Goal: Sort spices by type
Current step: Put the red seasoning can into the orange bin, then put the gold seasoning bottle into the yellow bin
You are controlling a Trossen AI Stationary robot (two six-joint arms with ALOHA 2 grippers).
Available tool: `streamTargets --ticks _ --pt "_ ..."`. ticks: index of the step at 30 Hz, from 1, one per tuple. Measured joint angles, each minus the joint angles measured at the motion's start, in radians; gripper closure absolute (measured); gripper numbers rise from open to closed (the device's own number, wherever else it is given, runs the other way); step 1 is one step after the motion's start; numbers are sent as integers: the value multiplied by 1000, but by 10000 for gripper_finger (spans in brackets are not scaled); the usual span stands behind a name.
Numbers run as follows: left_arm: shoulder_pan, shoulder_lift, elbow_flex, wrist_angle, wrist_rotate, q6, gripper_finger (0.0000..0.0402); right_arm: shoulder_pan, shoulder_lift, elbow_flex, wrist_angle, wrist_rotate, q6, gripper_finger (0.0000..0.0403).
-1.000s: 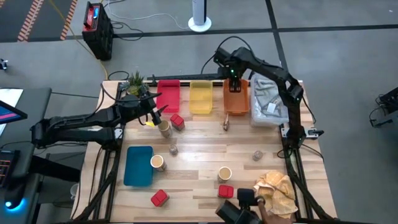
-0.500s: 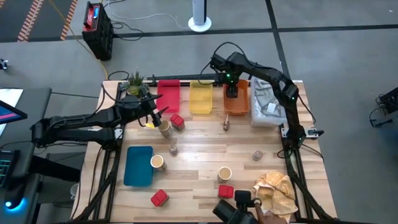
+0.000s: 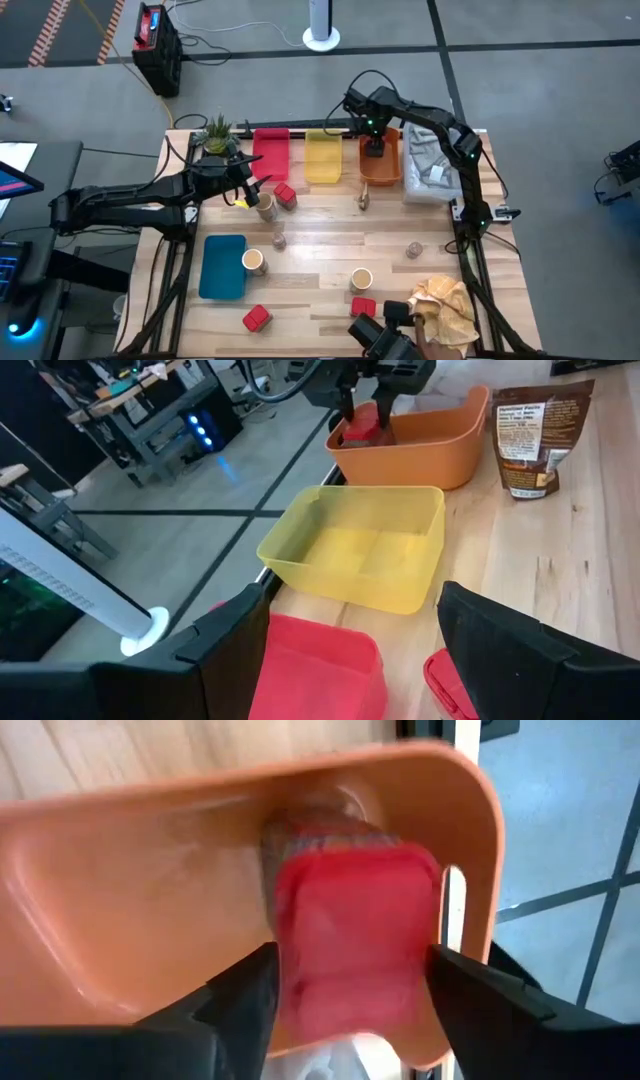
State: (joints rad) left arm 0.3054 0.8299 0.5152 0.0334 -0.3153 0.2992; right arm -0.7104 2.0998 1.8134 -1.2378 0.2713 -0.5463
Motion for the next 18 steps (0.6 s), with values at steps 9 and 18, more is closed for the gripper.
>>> streamTargets --ticks 9,18 --pt "0 0 0 0 0 -21 123 37 -9 65 -94 53 56 89" --pt "0 0 0 -26 -3 -46 123 249 -181 86 -155 -25 245 88"
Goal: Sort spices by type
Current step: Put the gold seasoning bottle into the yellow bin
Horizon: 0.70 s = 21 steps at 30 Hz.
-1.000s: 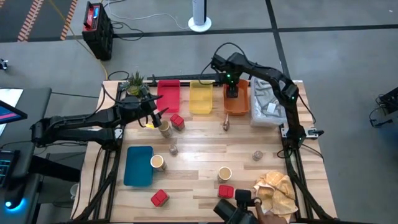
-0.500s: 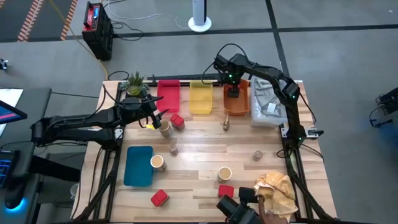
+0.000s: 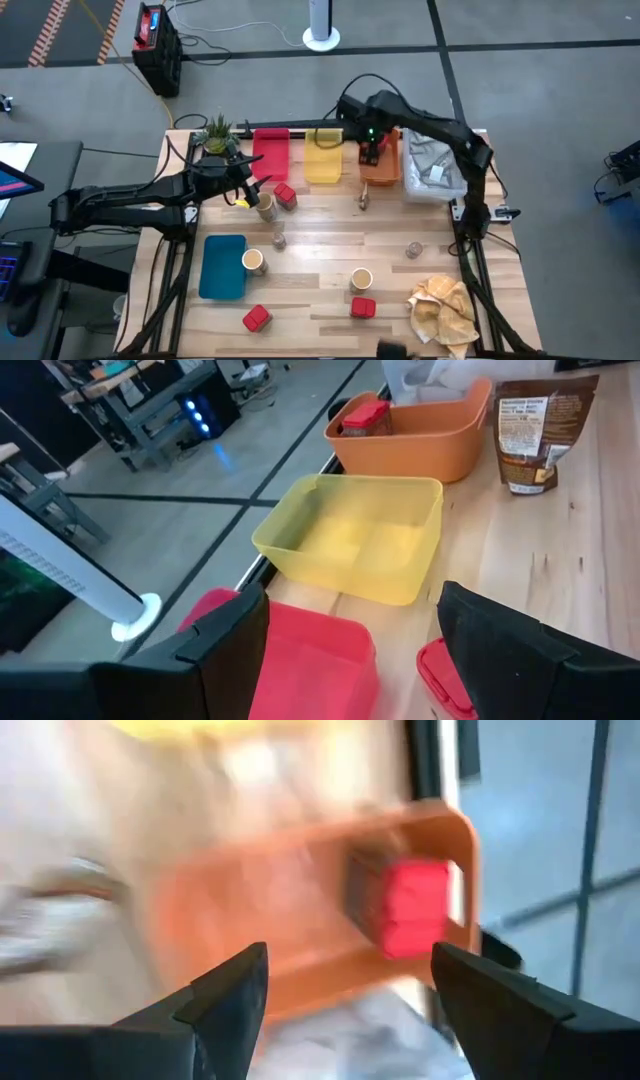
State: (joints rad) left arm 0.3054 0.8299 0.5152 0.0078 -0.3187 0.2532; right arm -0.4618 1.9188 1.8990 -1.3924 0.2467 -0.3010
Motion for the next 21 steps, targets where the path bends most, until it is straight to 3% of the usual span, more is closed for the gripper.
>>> streamTargets --ticks 10,21 --pt "-7 0 0 6 0 -14 123 375 -220 -310 226 -81 249 88" --pt "-7 0 38 8 0 -13 123 771 -197 -333 298 -88 602 88"
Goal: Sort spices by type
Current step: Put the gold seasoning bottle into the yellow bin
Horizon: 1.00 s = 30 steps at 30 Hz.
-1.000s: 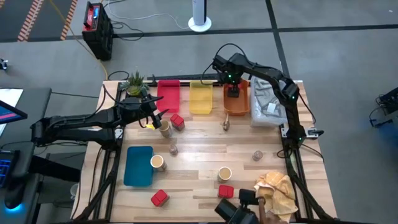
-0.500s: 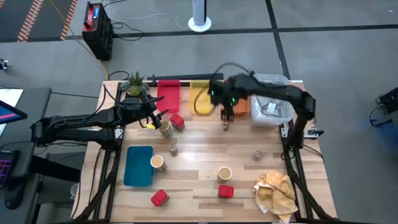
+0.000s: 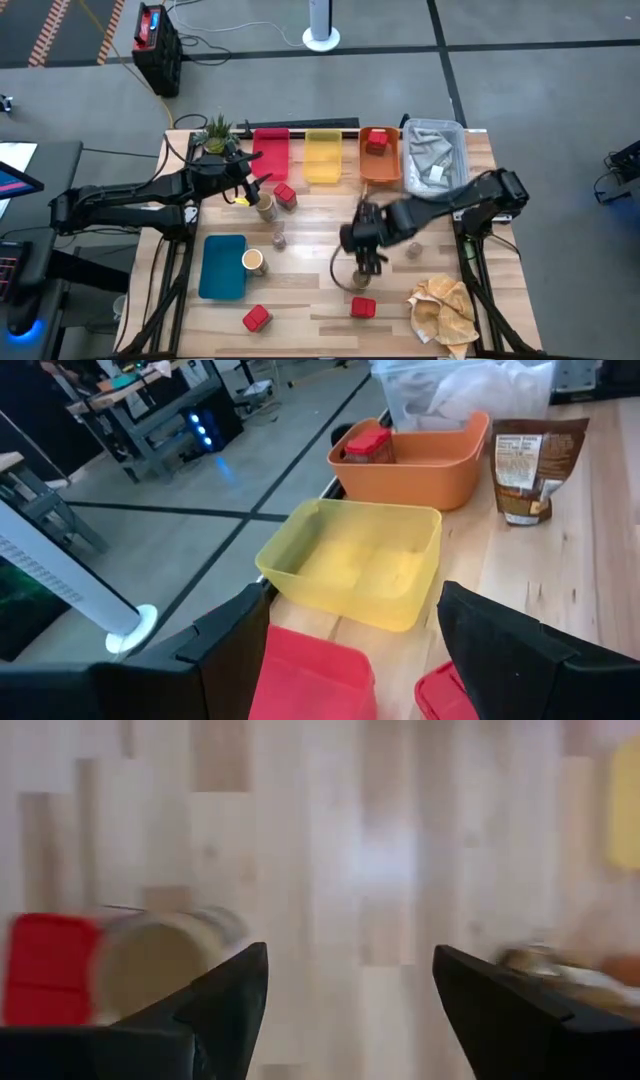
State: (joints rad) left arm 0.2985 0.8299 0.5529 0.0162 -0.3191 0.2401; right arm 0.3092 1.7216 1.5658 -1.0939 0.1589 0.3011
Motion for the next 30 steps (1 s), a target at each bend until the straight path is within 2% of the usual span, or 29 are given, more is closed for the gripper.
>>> streamTargets --ticks 5,10,15,23,30 --pt "0 0 1 1 0 -18 123 80 17 0 24 2 117 88" --pt "-2 0 1 2 12 -48 123 108 17 0 119 4 153 87" --pt "-8 0 1 -8 81 -97 123 130 17 0 141 7 136 68" --pt "-57 0 2 -39 105 -144 123 129 38 1 144 0 77 7" --pt "-85 0 2 -83 105 -172 123 165 112 5 142 -35 -46 12"
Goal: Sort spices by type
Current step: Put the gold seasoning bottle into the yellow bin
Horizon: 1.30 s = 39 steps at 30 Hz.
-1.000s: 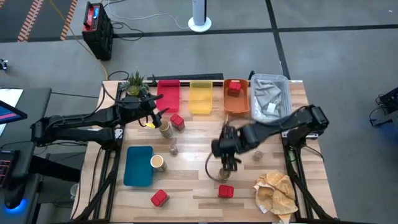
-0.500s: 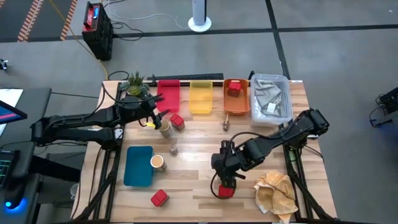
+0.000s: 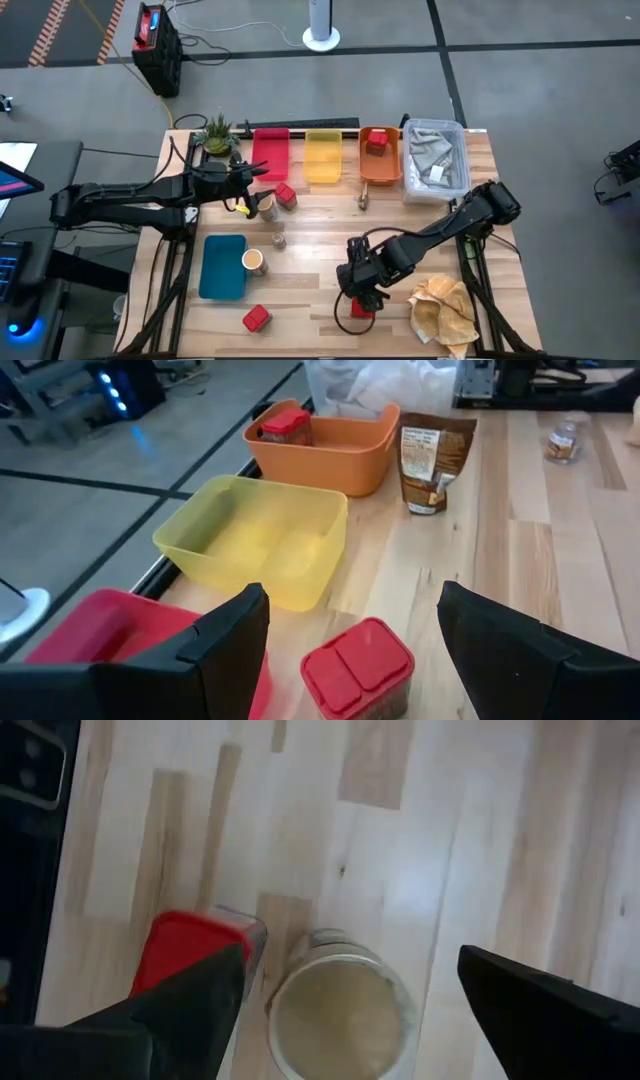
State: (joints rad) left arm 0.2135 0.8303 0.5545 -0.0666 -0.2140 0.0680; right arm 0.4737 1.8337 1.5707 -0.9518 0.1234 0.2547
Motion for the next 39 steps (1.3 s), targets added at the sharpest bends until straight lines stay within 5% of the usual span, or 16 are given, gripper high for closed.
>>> streamTargets --ticks 20,39 --pt "-2 0 0 -57 -2 -28 123 3 4 -61 -29 13 -20 15" --pt "-2 0 0 -57 -3 -17 123 -60 66 -61 -65 -20 -120 104"
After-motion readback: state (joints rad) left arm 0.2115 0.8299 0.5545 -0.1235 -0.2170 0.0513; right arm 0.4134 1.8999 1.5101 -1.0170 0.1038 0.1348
